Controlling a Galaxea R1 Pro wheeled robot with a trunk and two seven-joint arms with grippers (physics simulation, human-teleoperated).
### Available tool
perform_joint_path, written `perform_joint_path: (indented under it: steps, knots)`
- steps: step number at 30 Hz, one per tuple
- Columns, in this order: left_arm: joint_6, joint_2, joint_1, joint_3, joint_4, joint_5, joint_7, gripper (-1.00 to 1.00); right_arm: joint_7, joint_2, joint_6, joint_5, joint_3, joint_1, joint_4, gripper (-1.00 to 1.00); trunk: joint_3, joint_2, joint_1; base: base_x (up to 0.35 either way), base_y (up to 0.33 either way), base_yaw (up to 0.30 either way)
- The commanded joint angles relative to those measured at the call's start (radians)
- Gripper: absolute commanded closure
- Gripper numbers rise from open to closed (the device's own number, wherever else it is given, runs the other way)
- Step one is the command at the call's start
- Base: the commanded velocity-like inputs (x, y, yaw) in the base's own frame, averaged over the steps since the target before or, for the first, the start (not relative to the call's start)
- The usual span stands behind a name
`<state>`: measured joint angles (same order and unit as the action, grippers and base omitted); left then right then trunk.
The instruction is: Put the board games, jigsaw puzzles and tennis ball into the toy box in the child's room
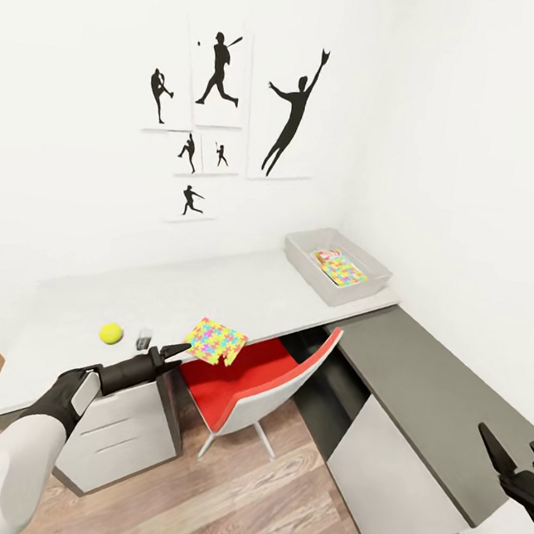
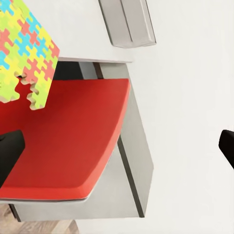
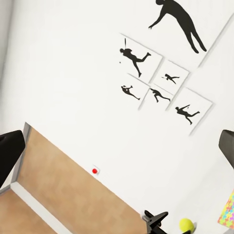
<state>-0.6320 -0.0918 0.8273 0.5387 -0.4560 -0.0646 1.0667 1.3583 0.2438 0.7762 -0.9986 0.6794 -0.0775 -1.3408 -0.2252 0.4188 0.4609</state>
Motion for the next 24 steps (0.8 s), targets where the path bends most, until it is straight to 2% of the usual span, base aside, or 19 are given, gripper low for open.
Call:
perform_joint_path:
  steps: [1,9,24]
  knots:
    - [-0.009,0.001,0.001,0.003,0.0,-0.001,0.002,-1.0,0.001,0.0,0.008,-0.003,0.0,-0.001,0.0,-1.0,-0.005,0.009,0.004,0.0,0.0,0.0]
    - [-0.01,0.002,0.001,0.003,0.0,-0.001,-0.001,-1.0,0.001,-0.019,0.004,-0.002,0.0,-0.001,-0.008,-1.0,-0.03,0.065,0.035,0.0,0.0,0.0]
    - [-0.011,0.001,0.001,0.003,0.003,0.0,-0.005,-1.0,-0.003,-0.021,0.006,-0.002,0.001,-0.001,-0.012,-1.0,-0.077,0.17,0.093,0.0,0.0,-0.001]
